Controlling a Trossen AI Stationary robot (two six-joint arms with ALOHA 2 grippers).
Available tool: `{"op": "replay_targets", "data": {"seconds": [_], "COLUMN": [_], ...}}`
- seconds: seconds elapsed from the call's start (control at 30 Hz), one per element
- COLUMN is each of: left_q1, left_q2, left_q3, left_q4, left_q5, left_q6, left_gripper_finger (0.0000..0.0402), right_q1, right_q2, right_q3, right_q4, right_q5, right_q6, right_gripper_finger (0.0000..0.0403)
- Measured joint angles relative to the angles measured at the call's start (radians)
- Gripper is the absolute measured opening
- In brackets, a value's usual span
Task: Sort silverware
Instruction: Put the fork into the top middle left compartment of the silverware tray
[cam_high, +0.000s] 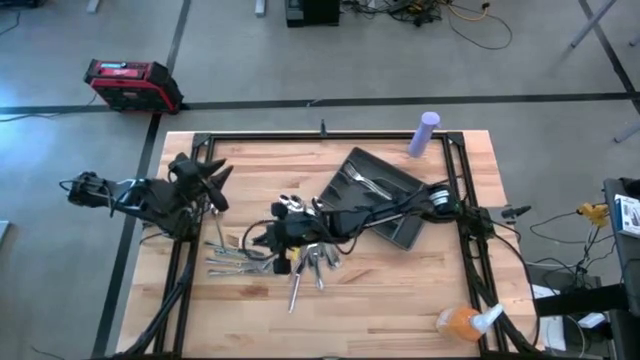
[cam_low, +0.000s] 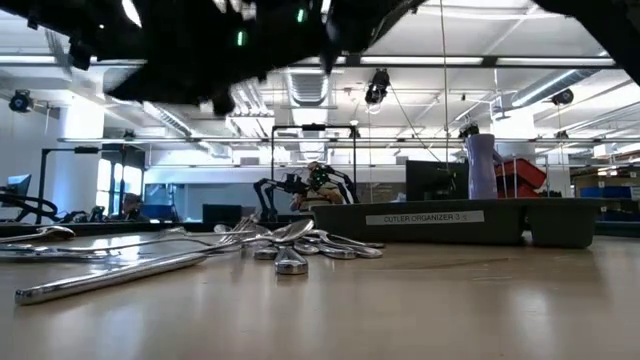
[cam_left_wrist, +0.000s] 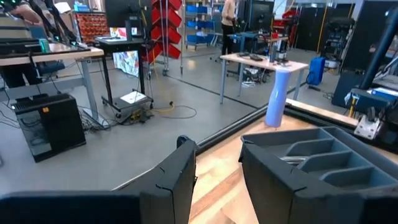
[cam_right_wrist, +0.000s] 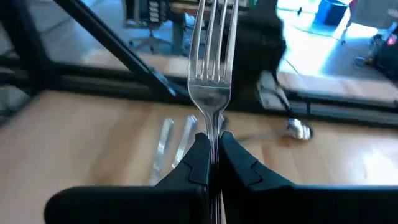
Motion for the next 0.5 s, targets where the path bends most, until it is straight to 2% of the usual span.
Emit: {"op": "replay_targets", "data": {"seconds": [0.07,0.23,0.3,0.4,0.5], "left_q1": [0.0,-0.001,-0.001,-0.001,-0.001], "left_q2": [-0.011,-0.013,-0.004,0.013,0.028], "left_q3": [0.0,0.0,-0.001,-0.006,-0.019], "left_q4": [-0.001,-0.012,-0.012,-0.014,-0.009], "left_q5": [0.0,0.009,0.009,0.01,0.011], "left_q6": [0.0,0.0,0.0,-0.002,-0.014], "left_gripper_finger": [0.0119,0.0119,0.0119,0.0119,0.0119], "right_q1": [0.0,-0.007,-0.012,-0.043,-0.078], "right_q2": [-0.058,-0.168,-0.21,-0.292,-0.377], "right_q3": [0.006,0.001,0.0,-0.053,-0.184], "right_q4": [-0.103,-0.548,-0.697,-0.843,-0.868], "right_q5": [0.058,0.345,0.427,0.488,0.493], "right_q6": [0.007,0.06,0.096,0.17,0.222], "right_gripper_finger": [0.0001,0.0,0.0,0.0,0.0]}}
